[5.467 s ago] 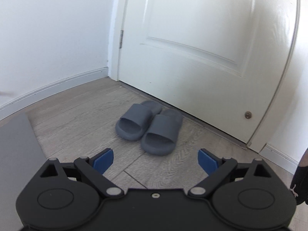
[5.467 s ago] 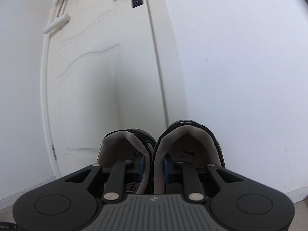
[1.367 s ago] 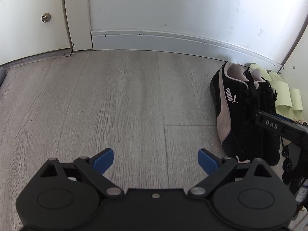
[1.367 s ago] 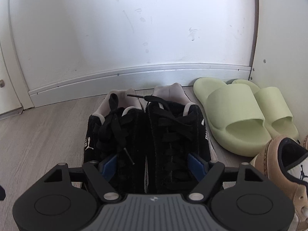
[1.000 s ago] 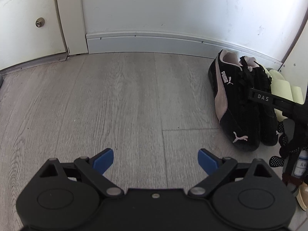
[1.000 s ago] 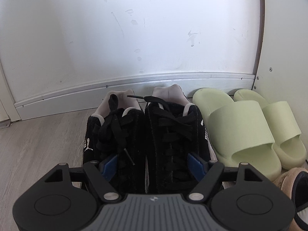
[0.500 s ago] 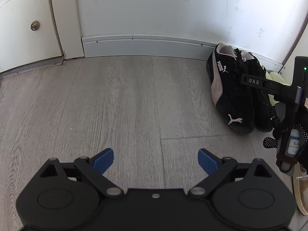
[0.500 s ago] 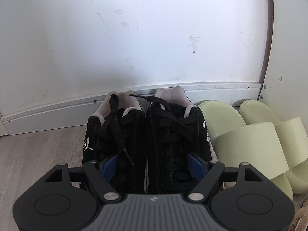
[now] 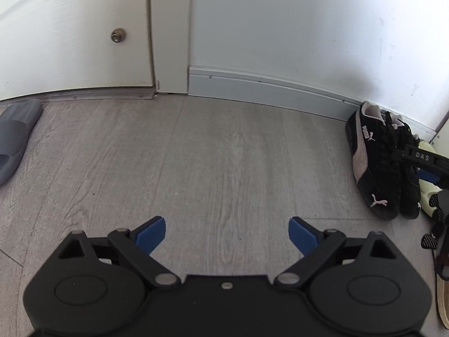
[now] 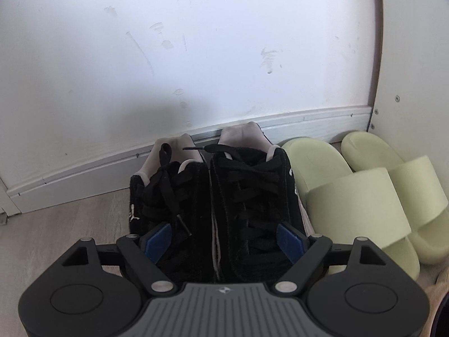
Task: Organize scattered shoes
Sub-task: 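Open the right gripper and turn it toward the grey slides by the door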
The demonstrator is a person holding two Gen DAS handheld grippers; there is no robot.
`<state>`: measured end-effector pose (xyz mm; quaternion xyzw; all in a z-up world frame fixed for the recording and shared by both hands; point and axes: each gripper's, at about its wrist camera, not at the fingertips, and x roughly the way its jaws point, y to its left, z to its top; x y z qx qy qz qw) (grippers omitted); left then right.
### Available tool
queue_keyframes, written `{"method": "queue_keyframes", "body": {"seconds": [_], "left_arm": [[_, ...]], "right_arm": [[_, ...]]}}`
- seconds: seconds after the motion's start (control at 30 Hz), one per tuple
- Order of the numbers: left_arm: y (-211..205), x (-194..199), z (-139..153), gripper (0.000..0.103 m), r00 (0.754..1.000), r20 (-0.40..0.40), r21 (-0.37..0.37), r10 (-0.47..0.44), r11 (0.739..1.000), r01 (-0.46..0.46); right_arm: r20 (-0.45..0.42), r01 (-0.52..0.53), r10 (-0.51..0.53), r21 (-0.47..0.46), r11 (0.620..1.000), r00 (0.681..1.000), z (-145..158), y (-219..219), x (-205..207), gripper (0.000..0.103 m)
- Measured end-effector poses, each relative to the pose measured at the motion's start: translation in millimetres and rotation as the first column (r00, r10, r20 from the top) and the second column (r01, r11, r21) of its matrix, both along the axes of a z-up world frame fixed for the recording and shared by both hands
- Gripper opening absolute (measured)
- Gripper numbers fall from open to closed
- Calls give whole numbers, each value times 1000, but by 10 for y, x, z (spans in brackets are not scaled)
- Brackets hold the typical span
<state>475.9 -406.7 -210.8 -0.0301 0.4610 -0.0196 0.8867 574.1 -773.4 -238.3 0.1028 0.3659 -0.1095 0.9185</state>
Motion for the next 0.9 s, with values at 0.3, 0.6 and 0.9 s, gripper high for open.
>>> {"method": "queue_keyframes", "body": {"seconds": [0.3, 0.6, 0.9], "left_arm": [[1277, -141, 345, 95, 973, 71, 71, 219, 972, -224], [2943, -140, 778, 95, 859, 170, 157, 482, 848, -507], [4168, -295, 427, 95, 760, 135, 154, 636, 744, -650]], "right_arm": [[-30, -159, 161, 59, 985, 986, 22, 1224, -280, 85], [12, -452, 456, 152, 879, 890, 297, 3267, -210, 92], [22, -610, 623, 233, 757, 782, 422, 5475, -221, 95]]}}
